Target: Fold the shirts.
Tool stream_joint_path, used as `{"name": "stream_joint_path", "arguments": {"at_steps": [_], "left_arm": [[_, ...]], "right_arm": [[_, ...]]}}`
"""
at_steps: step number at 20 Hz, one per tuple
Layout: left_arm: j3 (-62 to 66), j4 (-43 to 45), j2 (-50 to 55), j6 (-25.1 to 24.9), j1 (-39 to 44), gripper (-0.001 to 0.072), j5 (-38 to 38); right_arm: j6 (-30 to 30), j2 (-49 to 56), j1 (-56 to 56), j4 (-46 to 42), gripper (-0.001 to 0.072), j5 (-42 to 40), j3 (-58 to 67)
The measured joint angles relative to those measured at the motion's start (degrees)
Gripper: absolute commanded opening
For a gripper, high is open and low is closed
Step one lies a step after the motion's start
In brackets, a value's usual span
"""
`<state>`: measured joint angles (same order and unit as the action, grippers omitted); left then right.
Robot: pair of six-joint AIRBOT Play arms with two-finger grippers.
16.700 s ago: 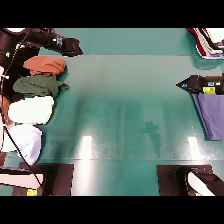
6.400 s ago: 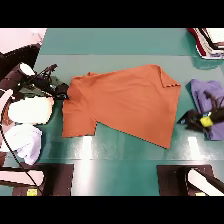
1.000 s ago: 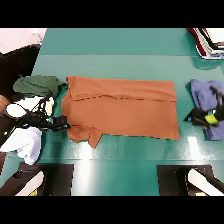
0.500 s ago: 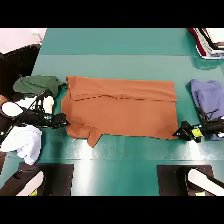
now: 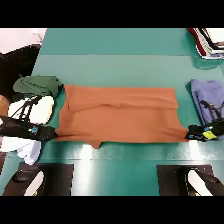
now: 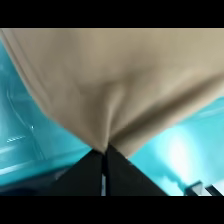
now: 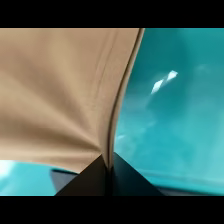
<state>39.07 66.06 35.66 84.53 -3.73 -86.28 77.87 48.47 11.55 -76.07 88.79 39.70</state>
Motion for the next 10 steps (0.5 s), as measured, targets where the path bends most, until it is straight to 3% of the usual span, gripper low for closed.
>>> {"name": "stream_joint_path", "arguments": {"at_steps": [5, 10], "left_arm": [[6.86, 0.07, 2.82, 1.05, 0.02, 0.0023, 2.99], [12.81, -1.18, 17.22, -2.95, 0.07, 0.0024, 14.34]], "right_arm": [[0.59, -0.44, -3.43, -2.21, 0.0016, 0.44, 8.52], [1.18, 14.80, -8.81, -2.75, 0.0017, -6.40, 20.50]]}}
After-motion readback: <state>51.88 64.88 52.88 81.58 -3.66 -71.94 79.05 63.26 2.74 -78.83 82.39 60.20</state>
